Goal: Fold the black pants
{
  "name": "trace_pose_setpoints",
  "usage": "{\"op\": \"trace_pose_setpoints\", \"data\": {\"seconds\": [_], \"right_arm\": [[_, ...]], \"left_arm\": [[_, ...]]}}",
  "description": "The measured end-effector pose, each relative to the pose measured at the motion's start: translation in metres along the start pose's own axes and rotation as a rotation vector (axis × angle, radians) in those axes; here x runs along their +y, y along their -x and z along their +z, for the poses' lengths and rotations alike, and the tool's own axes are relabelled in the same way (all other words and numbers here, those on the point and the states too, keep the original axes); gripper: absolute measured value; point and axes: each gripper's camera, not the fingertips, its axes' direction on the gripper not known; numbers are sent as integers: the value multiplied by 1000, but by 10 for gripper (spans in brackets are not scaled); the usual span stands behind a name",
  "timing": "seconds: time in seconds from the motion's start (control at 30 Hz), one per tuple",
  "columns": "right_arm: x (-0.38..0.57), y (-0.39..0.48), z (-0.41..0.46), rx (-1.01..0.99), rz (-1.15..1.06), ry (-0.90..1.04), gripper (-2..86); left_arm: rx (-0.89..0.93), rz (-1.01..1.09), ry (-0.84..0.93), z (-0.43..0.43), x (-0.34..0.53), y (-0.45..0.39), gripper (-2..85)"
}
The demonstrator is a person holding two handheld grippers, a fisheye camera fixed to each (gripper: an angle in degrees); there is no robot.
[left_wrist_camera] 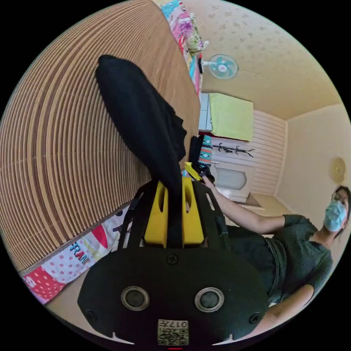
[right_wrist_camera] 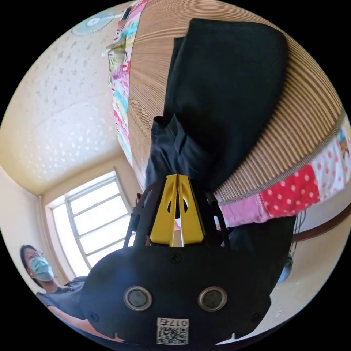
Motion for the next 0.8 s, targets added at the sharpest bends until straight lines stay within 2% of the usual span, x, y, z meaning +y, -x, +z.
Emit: {"op": "trace_pose_setpoints", "data": {"seconds": [0.13,0.17,0.27,0.37,0.47,0.6,0.7,0.8], "right_arm": [[-12,25,99,-43,-38,208,3],[-10,28,123,-73,-13,256,4],[-6,25,170,-266,21,386,4],[-7,10,183,-504,54,481,4],[-11,-21,150,-561,110,392,4],[-7,-86,51,-479,217,77,4],[18,-135,-15,-316,408,-100,3],[42,-160,-52,-302,433,-194,4]], "left_arm": [[-133,186,38,-4,2,-88,61],[-233,215,45,3,4,-115,61],[-464,329,111,44,9,-170,62],[-538,433,197,106,9,-193,66],[-529,445,322,186,0,-179,85],[-408,449,387,247,-1,-148,72],[-432,304,325,235,5,-94,100],[-531,89,216,193,20,-11,155]]}}
